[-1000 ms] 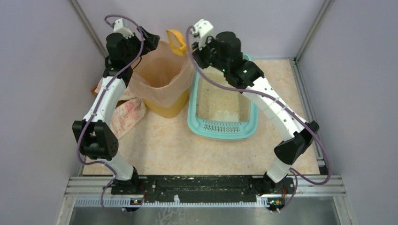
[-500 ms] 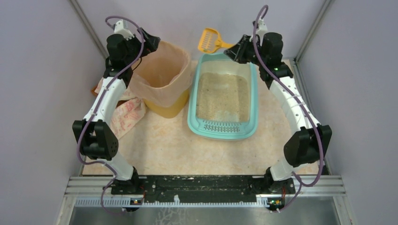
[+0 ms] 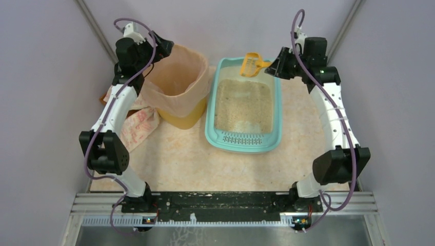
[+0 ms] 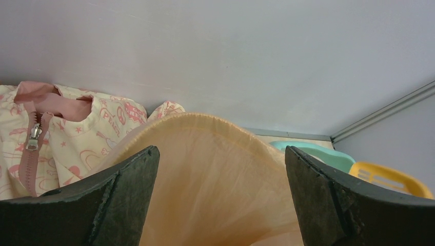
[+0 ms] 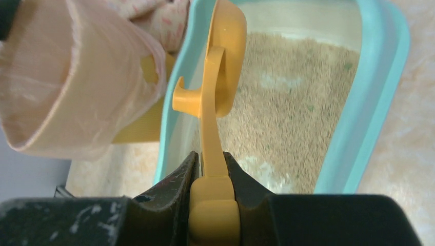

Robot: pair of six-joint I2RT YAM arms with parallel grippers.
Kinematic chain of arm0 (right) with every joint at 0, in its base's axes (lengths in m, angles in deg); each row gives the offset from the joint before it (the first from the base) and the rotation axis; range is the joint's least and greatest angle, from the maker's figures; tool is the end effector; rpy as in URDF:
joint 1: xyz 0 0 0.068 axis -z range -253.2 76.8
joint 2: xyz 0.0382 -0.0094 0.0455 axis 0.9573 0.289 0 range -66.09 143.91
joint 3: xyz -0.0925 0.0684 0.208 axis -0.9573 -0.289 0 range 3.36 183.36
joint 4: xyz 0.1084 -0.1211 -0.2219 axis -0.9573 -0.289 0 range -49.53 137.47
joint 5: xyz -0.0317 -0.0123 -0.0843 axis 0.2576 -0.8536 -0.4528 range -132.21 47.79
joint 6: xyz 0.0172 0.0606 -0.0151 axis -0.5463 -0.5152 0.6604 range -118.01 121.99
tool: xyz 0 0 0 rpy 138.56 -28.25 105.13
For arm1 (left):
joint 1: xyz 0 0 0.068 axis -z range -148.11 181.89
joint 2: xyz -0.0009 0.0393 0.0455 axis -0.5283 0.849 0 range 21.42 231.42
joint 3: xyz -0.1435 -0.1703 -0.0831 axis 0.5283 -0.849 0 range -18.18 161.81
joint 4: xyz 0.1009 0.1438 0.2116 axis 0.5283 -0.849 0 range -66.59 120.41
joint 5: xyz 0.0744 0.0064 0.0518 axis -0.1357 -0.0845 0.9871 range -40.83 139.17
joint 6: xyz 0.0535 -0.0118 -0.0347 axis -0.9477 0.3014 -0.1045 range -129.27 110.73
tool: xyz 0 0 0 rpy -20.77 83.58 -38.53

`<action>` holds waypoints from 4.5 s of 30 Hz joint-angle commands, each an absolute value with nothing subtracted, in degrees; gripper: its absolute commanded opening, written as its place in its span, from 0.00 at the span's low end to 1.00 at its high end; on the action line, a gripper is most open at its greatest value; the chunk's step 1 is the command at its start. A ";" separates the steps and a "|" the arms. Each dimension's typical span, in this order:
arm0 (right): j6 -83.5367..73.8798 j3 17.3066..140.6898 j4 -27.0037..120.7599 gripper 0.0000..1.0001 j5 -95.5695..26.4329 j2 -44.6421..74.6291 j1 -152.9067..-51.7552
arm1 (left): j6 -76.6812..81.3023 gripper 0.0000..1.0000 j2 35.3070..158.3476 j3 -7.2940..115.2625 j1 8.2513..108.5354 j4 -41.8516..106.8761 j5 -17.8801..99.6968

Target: Clean the litter box

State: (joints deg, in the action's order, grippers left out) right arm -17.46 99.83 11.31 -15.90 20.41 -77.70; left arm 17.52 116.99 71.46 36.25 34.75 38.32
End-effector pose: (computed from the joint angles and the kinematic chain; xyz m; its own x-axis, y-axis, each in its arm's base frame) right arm 0.3556 0.0504 0.3920 -0.5704 0.2545 -0.7809 -0.2937 0.8247 0.4833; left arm 0.4280 -0.0422 0.3694 -0.1427 -0.4331 -0.8900 0.2216 0.8624 -0.4552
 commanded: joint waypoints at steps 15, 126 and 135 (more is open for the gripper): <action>-4.10 107.64 -23.24 0.00 -22.36 30.96 -80.01 | 20.09 0.97 120.78 74.02 35.96 37.44 35.63; 0.66 95.29 2.35 0.00 -21.76 21.20 -85.23 | 21.66 0.98 124.85 77.33 47.32 47.92 9.91; -6.84 90.51 12.55 0.00 -2.67 15.48 -76.99 | 29.26 0.93 127.00 77.70 47.91 53.68 -2.52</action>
